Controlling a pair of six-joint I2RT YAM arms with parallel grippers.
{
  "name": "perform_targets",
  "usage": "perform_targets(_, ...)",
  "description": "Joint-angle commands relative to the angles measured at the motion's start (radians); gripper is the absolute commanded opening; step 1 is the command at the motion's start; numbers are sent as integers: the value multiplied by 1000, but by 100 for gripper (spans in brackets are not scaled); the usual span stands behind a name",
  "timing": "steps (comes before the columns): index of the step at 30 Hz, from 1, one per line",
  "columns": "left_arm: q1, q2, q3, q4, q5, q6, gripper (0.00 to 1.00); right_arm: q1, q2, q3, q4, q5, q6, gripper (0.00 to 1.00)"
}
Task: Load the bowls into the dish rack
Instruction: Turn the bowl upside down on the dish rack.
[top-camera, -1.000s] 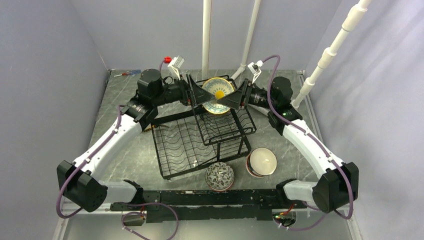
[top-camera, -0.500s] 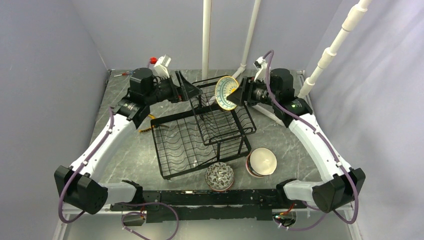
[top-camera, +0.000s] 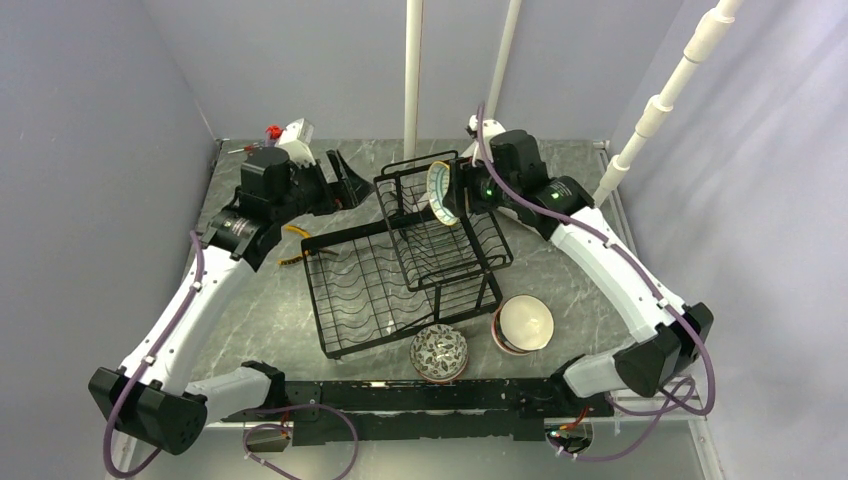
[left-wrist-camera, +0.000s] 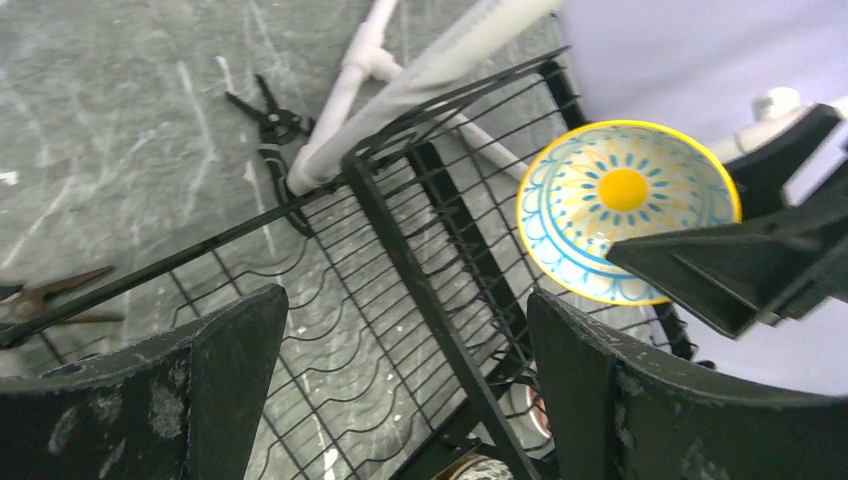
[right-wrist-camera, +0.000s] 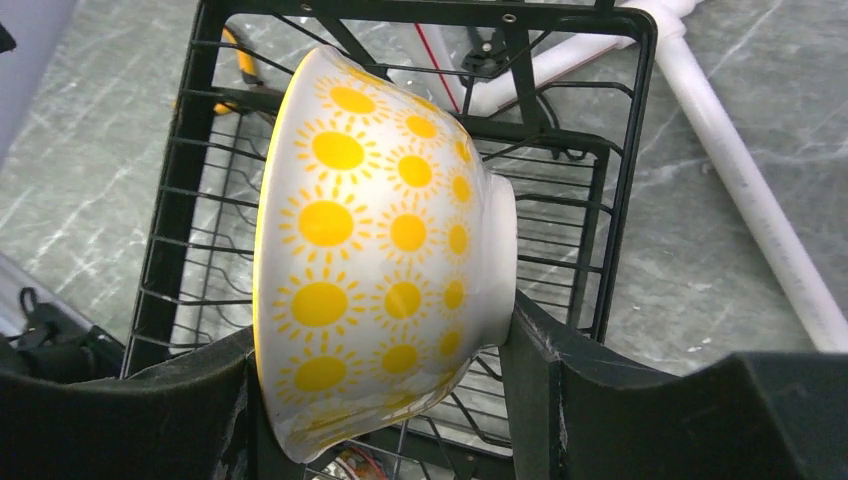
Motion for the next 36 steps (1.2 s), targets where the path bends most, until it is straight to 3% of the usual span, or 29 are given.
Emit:
perform_targets(1,3,-19,-4,-60,-122,26,95,53,33,122,-25,164,-41,0)
perform_targets(5,4,32,33,-127,-142,27,95,85,80,195,-80,239,-59,0)
perform_targets(13,4,46,-27,-77,-168,-11,95,129,144,255,-147,381,-74,0)
perform_targets(25,4,51,-54,-39,-126,-11,95,220,322,415,-269,645,-86,0)
perform_targets(36,4,62,-77,20,-10,-15,95,279,445,520,-334,747,-107,2)
